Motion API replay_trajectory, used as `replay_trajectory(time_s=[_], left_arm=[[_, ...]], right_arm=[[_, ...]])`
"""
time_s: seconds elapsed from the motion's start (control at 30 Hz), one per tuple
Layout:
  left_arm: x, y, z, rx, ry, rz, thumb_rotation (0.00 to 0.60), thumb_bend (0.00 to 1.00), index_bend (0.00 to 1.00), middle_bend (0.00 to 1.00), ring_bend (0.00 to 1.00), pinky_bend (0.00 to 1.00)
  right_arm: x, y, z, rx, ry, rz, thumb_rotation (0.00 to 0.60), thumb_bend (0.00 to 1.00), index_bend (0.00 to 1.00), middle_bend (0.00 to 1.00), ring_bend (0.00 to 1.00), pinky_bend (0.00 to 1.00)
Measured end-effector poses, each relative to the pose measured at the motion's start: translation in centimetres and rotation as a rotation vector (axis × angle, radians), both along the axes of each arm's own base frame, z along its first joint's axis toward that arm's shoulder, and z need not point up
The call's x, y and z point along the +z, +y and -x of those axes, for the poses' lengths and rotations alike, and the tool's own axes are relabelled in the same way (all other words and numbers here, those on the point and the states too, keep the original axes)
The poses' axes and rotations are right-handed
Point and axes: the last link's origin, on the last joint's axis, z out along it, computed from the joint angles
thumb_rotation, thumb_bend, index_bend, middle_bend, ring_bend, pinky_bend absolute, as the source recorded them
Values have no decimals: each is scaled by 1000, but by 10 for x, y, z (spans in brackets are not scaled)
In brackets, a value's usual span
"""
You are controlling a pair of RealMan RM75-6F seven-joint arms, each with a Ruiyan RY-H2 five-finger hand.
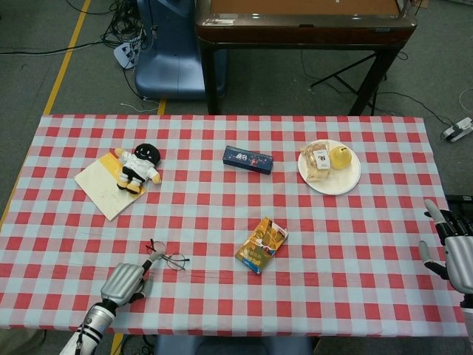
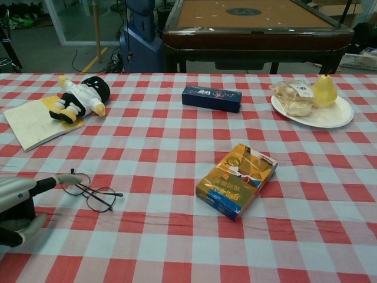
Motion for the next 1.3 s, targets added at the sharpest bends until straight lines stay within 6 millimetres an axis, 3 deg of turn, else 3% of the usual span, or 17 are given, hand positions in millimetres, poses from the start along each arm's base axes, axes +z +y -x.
replay_trajectory(time_s=[0.37, 0.57, 0.77, 0.93, 1.1, 1.3], left_arm=[[-2, -2, 1, 7, -1, 9, 600, 656, 71, 1000, 975, 970], [17, 7, -4, 5, -43, -74, 600, 651, 71, 978, 923, 961], [55, 24, -1, 21, -72, -242, 600, 646, 71, 768, 732, 898], [93, 32, 16, 67, -48, -406, 600, 587, 73, 542, 517, 678], [122, 25, 37, 118, 6, -511, 600, 458, 67, 344, 320, 480], [139, 3, 50, 142, 50, -570, 600, 400, 61, 272, 250, 357]], right_arm=[[0, 0, 0, 1, 0, 2, 600, 440, 11, 241, 157, 178], [1, 1, -1, 4, 4, 0, 600, 440, 11, 241, 157, 177], [-2, 0, -1, 2, 8, -20, 600, 440, 11, 241, 157, 177], [-6, -4, -3, 7, 18, -59, 600, 440, 11, 241, 157, 178], [-12, -9, -7, 35, 19, -97, 600, 440, 11, 241, 157, 178], [-25, -15, -13, 73, 14, -143, 600, 440, 11, 241, 157, 177]])
